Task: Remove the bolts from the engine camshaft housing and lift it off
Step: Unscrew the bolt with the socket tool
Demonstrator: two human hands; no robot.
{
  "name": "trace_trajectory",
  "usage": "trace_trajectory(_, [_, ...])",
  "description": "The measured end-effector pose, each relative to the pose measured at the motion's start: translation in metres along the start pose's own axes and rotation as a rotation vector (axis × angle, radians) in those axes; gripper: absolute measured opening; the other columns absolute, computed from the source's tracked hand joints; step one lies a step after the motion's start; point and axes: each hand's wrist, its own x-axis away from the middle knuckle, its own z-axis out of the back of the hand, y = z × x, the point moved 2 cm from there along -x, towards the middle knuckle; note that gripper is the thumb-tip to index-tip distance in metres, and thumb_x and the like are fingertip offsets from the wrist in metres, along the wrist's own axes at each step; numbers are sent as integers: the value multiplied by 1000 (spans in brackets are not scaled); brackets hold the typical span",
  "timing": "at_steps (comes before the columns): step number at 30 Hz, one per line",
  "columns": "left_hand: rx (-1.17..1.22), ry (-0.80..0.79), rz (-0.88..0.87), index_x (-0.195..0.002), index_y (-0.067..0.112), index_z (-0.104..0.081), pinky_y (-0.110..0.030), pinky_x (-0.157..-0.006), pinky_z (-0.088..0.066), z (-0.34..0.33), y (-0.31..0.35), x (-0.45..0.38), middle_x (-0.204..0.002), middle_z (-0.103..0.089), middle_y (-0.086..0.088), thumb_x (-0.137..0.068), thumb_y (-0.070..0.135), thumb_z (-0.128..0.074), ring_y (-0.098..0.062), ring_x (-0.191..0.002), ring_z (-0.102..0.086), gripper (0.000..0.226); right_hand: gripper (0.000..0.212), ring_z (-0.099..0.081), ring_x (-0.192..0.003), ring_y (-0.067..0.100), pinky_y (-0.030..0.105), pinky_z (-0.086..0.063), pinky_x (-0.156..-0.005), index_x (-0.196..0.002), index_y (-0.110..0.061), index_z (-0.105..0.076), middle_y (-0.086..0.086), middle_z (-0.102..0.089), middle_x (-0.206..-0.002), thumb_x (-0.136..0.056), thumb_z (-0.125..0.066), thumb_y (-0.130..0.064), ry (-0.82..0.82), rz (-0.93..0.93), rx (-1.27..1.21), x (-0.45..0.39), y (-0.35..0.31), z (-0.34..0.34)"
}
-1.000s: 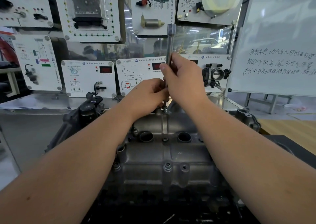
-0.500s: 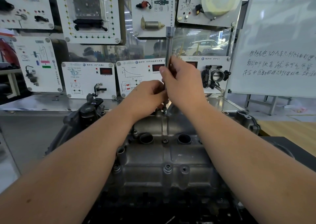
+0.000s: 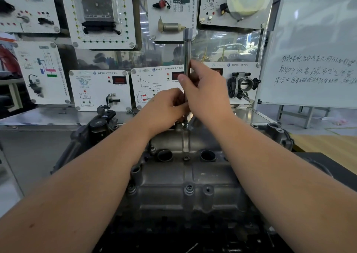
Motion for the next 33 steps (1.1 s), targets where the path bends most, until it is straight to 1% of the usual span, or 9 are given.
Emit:
trace_trajectory(2, [27,4,13,-103,7,-69,-55,-89,-56,-1,-3,-1,-93,-76,-6,-90,38,-58,-26,-85,-74,35,15,-57,-68,14,28,-42,-62,-110,-14,-65,1,-64,-73,-100,-56,-21,-18,-9,14,-1,1,0])
trace_trajectory(7, [-6,5,1,-102,13,-70,-39,-74,-52,0,-5,-2,-92,-77,-2,-97,28,-56,-19,-81,-75,21,48,-65,-81,13,26,-52,-77,-150,-27,-43,3,-74,-96,-102,-53,-24,-68,-67,-73,1,0,-2])
trace_trajectory(13, [8,-16,0,-110,7,-66,-57,-88,-56,1,0,-1,-96,-75,-13,-82,36,-61,-36,-92,-71,42,27,-60,-74,9,22,-44,-67,-123,-20,-62,-7,-66,-82,-97,-63,-28,-15,-37,-43,1,-1,-2])
trace_trajectory(16, [21,-17,-3,-103,12,-68,-37,-75,-57,-1,-5,-3,-92,-75,-10,-94,31,-59,-36,-90,-71,23,5,-54,-65,7,20,-38,-57,-96,-20,-53,-9,-58,-69,-100,-57,-21,-12,-27,-14,0,0,-1])
trace_trajectory(19, [61,-9,8,-98,22,-71,-14,-60,-49,-1,-5,-1,-92,-76,-3,-101,25,-55,-23,-86,-73,16,26,-65,-80,17,31,-49,-68,-129,-21,-52,2,-70,-85,-103,-50,-21,-57,-47,-30,-1,-1,-2])
trace_trajectory(22, [32,-17,-5,-97,23,-71,-29,-72,-58,1,-3,0,-90,-77,-2,-99,23,-57,-22,-87,-74,14,52,-67,-89,21,37,-53,-79,-153,-24,-32,8,-71,-99,-104,-49,-24,-64,-82,-53,2,-3,-3])
trace_trajectory(26, [21,-30,-7,-103,9,-69,-59,-89,-55,1,2,0,-91,-76,-11,-81,33,-61,-37,-90,-72,34,37,-64,-83,15,28,-48,-71,-134,-19,-54,-1,-70,-94,-100,-57,-33,-45,-67,-35,1,-2,-2])
trace_trajectory(30, [22,-10,-8,-108,-1,-64,-57,-85,-55,0,3,0,-93,-73,-18,-73,32,-61,-41,-89,-69,48,9,-54,-64,8,22,-36,-56,-92,-20,-57,-8,-59,-67,-100,-56,-23,-53,-16,-4,0,-1,-2])
trace_trajectory(33, [36,-7,6,-103,12,-69,-33,-67,-56,-1,-1,-1,-90,-76,-6,-84,34,-56,-28,-86,-73,32,27,-65,-80,18,30,-50,-68,-129,-17,-56,0,-72,-91,-103,-49,-21,-82,-37,-23,-1,-1,-3])
